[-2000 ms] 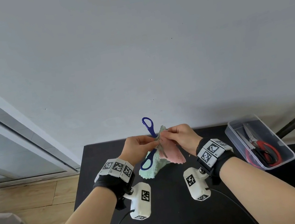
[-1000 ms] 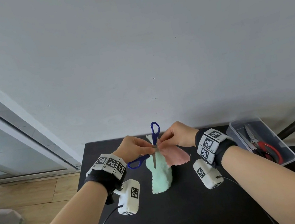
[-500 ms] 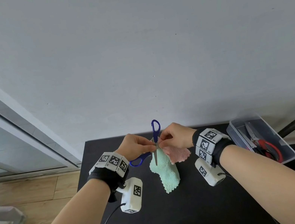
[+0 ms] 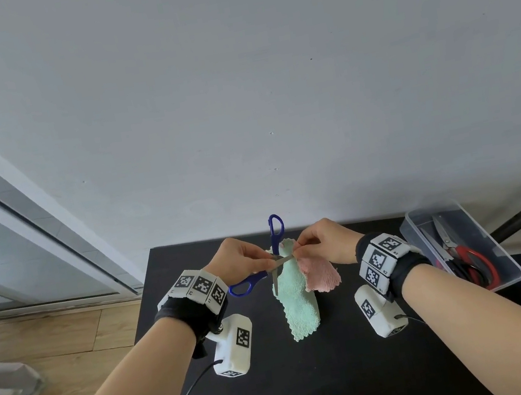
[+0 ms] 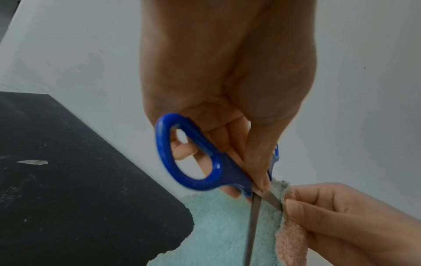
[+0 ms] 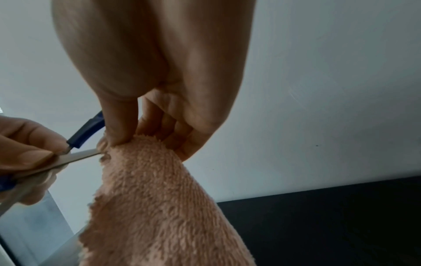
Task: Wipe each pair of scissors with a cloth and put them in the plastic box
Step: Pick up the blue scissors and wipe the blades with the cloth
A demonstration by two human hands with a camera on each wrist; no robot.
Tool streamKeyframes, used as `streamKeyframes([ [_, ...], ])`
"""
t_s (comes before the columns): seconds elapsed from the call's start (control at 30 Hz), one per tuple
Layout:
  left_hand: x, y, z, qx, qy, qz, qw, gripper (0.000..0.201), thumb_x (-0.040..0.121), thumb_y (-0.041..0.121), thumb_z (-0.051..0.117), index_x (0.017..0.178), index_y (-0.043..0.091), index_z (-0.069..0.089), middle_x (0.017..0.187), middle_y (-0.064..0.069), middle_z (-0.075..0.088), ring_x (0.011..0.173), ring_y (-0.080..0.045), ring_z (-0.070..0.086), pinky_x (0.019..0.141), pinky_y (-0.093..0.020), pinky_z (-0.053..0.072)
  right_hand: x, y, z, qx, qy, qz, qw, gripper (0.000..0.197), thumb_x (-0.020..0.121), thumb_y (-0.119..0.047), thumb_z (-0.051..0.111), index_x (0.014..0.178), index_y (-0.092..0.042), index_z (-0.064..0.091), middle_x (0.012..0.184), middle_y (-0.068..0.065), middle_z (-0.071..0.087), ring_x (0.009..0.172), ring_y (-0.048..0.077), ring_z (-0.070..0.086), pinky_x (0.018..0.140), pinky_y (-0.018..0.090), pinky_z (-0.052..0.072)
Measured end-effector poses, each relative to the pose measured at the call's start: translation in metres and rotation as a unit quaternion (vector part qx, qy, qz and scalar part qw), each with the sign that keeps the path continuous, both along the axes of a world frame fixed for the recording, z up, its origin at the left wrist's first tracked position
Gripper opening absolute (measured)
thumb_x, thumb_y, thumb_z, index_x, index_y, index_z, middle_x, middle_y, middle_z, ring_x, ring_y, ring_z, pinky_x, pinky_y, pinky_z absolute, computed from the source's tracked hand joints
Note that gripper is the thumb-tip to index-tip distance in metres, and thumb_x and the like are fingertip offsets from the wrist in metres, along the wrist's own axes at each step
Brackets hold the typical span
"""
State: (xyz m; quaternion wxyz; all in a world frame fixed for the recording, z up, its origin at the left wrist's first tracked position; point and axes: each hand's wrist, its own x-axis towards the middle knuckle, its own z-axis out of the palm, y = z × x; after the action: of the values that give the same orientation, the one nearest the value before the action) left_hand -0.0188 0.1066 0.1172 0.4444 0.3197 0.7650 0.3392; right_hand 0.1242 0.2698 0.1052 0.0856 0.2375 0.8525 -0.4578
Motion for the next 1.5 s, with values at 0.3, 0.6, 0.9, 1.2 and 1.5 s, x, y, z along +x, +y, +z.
streamKeyframes([
  [0.3, -0.008, -0.009, -0.005, 0.001, 0.011, 0.039, 0.999, 0.005, 0.082, 0.016, 0.072, 0.085, 0.013, 0.075, 0.072, 0.002, 0.072, 0.059, 0.0, 0.064, 0.059, -0.008, 0.048, 0.009, 0.01, -0.003, 0.0, 0.029, -0.062, 0.998, 0.018, 0.089, -0.019, 0.065, 0.099, -0.006, 0.072, 0.089, 0.001, 0.068, 0.084, 0.011, 0.061, 0.08, 0.024, 0.047],
  [0.6, -0.005, -0.013, -0.009, 0.01, -0.034, 0.074, 0.997, 0.003, 0.087, 0.012, 0.066, 0.086, 0.011, 0.069, 0.072, -0.003, 0.072, 0.059, -0.008, 0.067, 0.063, -0.017, 0.053, 0.002, -0.002, -0.008, -0.027, 0.07, -0.116, 0.99, 0.015, 0.087, -0.014, 0.067, 0.095, -0.002, 0.072, 0.096, 0.011, 0.071, 0.085, 0.012, 0.061, 0.084, 0.025, 0.048],
  [0.9, -0.004, -0.015, -0.009, -0.005, -0.019, 0.033, 0.999, 0.027, 0.073, -0.005, 0.071, 0.093, 0.012, 0.07, 0.08, -0.002, 0.071, 0.073, -0.011, 0.065, 0.077, -0.016, 0.051, 0.012, 0.003, -0.019, -0.059, 0.067, -0.156, 0.984, 0.017, 0.088, -0.015, 0.066, 0.1, -0.005, 0.072, 0.09, 0.0, 0.067, 0.085, 0.008, 0.061, 0.072, 0.009, 0.044],
  [1.2, -0.001, -0.017, -0.011, 0.025, 0.017, 0.047, 0.998, 0.021, 0.074, -0.002, 0.072, 0.093, 0.008, 0.071, 0.084, -0.007, 0.072, 0.075, -0.013, 0.064, 0.077, -0.019, 0.052, 0.016, 0.006, -0.017, -0.068, 0.071, -0.174, 0.98, 0.021, 0.09, -0.017, 0.064, 0.106, -0.004, 0.07, 0.098, 0.003, 0.069, 0.087, 0.005, 0.061, 0.073, 0.009, 0.045],
  [1.5, 0.002, -0.018, -0.016, 0.042, 0.008, 0.069, 0.997, 0.015, 0.088, 0.006, 0.062, 0.081, 0.015, 0.072, 0.074, 0.005, 0.072, 0.056, 0.0, 0.061, 0.065, -0.01, 0.047, 0.013, 0.002, -0.015, -0.093, 0.094, -0.183, 0.974, 0.021, 0.09, -0.014, 0.063, 0.105, -0.002, 0.07, 0.096, 0.005, 0.069, 0.087, 0.008, 0.063, 0.075, 0.009, 0.048],
])
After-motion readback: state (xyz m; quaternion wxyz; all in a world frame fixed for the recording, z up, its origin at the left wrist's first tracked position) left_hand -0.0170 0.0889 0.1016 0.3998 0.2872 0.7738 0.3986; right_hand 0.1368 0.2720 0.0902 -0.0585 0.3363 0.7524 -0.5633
